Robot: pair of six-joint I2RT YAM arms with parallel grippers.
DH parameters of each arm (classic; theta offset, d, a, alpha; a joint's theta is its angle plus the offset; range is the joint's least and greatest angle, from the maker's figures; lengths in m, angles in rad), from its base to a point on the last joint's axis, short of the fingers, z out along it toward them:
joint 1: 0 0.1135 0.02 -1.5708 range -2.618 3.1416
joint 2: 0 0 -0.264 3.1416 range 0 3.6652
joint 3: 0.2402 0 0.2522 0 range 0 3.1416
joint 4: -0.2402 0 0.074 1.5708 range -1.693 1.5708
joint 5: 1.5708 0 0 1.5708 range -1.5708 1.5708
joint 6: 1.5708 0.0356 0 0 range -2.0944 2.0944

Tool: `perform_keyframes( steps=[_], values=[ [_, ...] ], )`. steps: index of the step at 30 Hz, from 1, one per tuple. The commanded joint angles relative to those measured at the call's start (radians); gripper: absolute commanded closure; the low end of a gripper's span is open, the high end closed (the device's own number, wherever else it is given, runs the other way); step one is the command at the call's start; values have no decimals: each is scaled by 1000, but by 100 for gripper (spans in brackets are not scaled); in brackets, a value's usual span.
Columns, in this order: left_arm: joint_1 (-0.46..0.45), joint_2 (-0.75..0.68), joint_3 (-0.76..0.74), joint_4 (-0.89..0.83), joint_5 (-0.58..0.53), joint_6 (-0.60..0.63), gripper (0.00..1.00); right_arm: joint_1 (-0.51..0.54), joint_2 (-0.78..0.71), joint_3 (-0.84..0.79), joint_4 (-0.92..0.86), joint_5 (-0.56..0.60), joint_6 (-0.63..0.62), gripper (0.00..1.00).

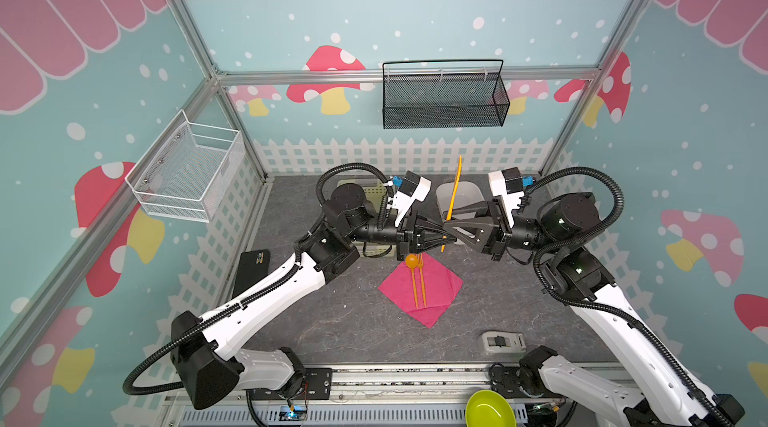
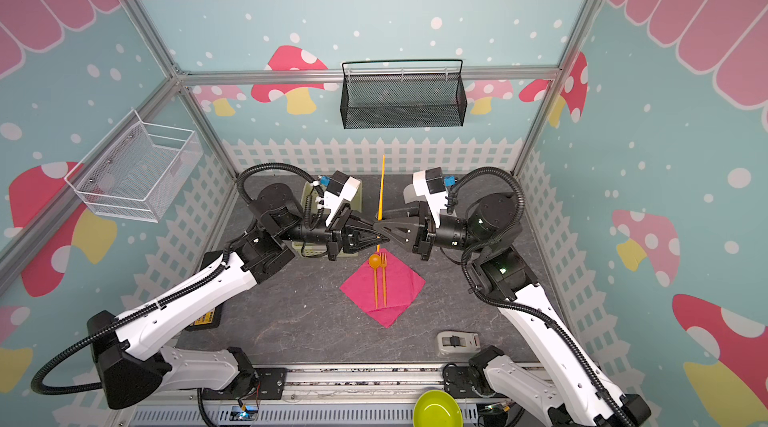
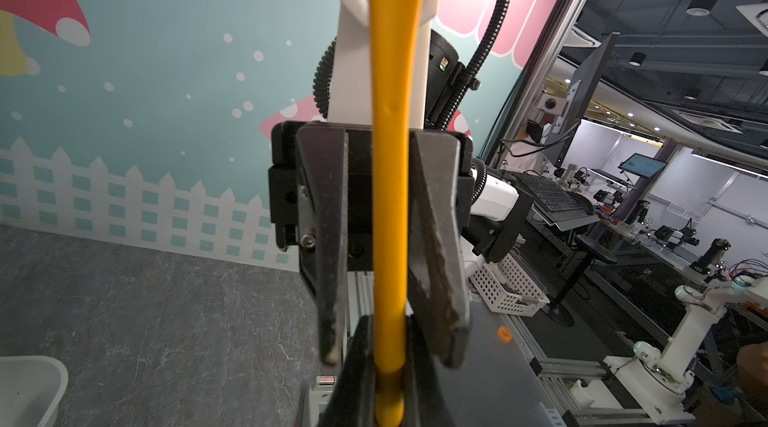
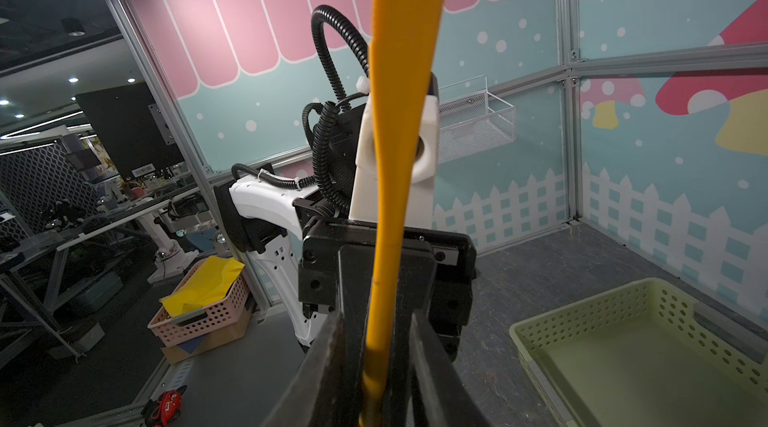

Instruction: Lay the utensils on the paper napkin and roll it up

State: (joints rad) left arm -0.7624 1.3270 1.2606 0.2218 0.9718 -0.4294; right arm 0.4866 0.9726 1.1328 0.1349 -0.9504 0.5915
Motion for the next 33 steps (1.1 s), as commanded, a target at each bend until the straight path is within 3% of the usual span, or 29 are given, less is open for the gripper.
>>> perform_keyframes(
  steps=[1, 18, 26, 33],
  values=[
    [1, -32, -10, -2, -18, 27, 100, 7, -17, 25, -13, 4, -20, 73],
    [2, -29, 2, -89, -69, 66, 100, 7, -14, 20, -15, 1, -17, 94],
    [2, -47, 0, -135, -117, 100, 73, 6, -14, 24, -33, 22, -27, 96],
    [3, -118, -23, -218, -258, 173, 54, 7, -5, 55, -132, 106, -75, 96]
  ],
)
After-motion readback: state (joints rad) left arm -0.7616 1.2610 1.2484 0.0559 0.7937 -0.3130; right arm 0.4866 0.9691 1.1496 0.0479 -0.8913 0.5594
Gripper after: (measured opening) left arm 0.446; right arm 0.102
